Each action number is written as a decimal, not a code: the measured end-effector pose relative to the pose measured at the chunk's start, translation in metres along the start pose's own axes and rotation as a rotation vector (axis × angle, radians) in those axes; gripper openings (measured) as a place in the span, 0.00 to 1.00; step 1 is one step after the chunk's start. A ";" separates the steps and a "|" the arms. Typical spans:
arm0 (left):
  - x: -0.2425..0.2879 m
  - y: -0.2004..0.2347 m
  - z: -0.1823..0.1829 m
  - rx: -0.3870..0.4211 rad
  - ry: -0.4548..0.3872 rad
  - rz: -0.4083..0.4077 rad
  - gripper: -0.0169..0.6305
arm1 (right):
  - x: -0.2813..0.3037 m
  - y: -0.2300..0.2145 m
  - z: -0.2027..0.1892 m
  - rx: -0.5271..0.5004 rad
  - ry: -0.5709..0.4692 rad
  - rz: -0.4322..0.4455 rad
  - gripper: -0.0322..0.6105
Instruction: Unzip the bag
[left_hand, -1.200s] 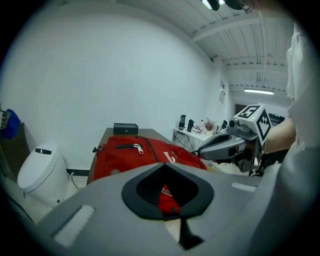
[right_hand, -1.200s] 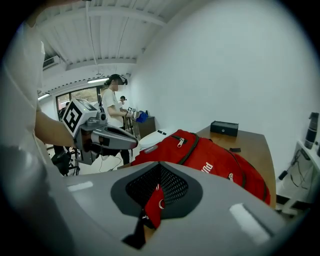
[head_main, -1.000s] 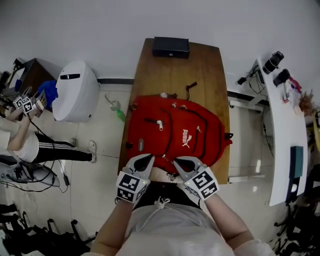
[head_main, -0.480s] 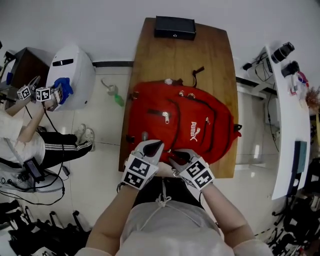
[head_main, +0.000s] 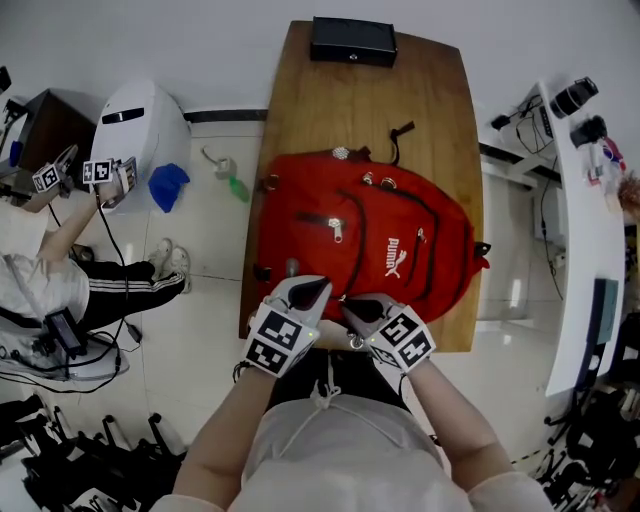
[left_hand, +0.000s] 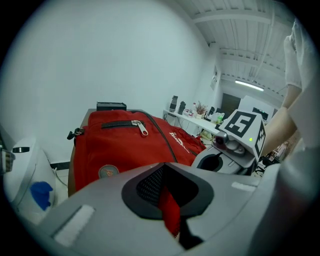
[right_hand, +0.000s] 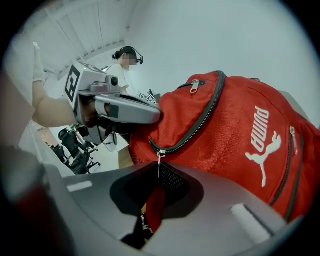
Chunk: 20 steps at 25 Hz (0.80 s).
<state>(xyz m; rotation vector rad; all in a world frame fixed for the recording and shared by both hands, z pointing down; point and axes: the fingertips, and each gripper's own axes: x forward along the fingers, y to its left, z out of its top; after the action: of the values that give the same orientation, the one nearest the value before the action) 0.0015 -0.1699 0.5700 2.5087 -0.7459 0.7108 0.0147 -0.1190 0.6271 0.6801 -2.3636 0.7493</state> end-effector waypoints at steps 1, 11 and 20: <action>0.001 0.000 -0.001 0.001 0.006 -0.003 0.04 | -0.001 0.000 0.001 0.007 0.000 0.019 0.08; 0.006 -0.001 -0.009 0.040 0.066 0.012 0.04 | -0.023 0.008 0.010 -0.027 0.121 0.133 0.07; 0.010 -0.002 -0.012 0.054 0.093 0.016 0.04 | -0.034 -0.008 0.012 -0.123 0.206 0.060 0.07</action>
<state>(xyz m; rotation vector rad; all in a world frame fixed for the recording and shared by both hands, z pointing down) 0.0057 -0.1661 0.5851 2.5008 -0.7240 0.8580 0.0396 -0.1223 0.5999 0.4588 -2.2285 0.6590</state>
